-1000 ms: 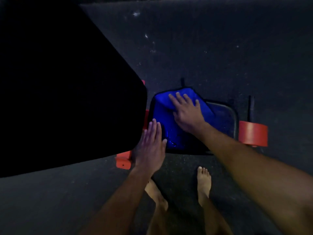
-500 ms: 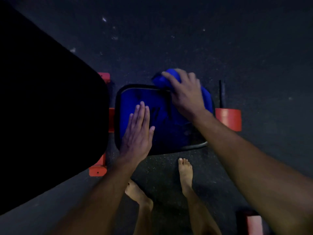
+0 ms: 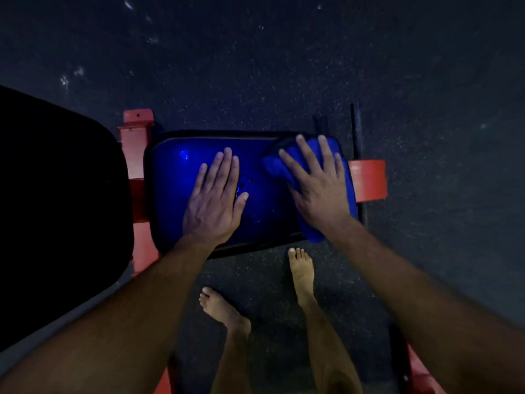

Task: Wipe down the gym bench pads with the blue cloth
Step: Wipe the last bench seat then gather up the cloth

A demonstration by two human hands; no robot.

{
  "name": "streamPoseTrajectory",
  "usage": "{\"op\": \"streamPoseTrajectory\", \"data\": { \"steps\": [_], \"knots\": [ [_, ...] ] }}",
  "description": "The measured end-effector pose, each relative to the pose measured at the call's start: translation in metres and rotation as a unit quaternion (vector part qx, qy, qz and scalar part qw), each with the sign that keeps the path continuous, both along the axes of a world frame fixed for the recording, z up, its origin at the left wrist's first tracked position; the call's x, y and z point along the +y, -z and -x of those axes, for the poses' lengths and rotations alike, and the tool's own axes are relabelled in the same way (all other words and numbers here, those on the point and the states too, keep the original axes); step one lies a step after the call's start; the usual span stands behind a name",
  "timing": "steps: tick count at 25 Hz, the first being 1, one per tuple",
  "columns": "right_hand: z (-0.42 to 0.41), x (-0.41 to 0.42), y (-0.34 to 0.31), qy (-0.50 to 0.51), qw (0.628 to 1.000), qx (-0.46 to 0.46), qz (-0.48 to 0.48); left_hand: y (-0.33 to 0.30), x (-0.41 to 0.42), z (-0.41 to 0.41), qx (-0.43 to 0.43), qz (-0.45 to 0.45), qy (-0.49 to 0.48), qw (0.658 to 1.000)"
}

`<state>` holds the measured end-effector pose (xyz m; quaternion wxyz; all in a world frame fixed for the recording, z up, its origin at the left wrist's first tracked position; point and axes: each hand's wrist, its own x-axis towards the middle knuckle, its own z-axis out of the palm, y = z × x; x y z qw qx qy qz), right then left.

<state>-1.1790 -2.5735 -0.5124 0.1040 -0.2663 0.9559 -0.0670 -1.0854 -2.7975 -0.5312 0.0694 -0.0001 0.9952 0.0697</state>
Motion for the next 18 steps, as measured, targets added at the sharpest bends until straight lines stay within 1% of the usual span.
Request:
{"op": "streamPoseTrajectory", "data": {
  "steps": [3,4,5,7,10,13,15,18],
  "knots": [
    [-0.079,0.03,-0.004,-0.04,0.999,-0.014,0.005,-0.001,-0.001,-0.001,-0.005,0.002,0.0,1.0],
    [-0.091,0.036,-0.003,-0.045,0.999,-0.017,0.008,0.0,-0.001,-0.001,-0.003,0.006,-0.001,1.0],
    [-0.09,0.037,0.001,-0.045,0.999,-0.019,0.013,0.002,-0.001,-0.001,-0.001,0.006,-0.004,1.0],
    [-0.063,0.025,0.002,-0.022,0.999,-0.022,0.024,0.002,0.0,-0.002,0.003,-0.001,-0.004,1.0],
    [0.012,-0.014,0.006,0.039,0.998,-0.021,0.035,0.003,0.0,-0.002,0.005,-0.002,-0.003,1.0],
    [0.071,-0.044,0.011,0.07,0.996,-0.04,0.032,0.004,0.0,-0.002,0.016,-0.005,-0.004,1.0],
    [0.07,-0.045,0.011,0.076,0.996,-0.034,0.03,0.003,-0.001,-0.002,0.015,-0.007,-0.002,1.0],
    [0.003,-0.02,0.001,0.073,0.997,0.006,0.022,0.001,-0.001,-0.002,0.012,-0.003,-0.004,1.0]
  ]
}}
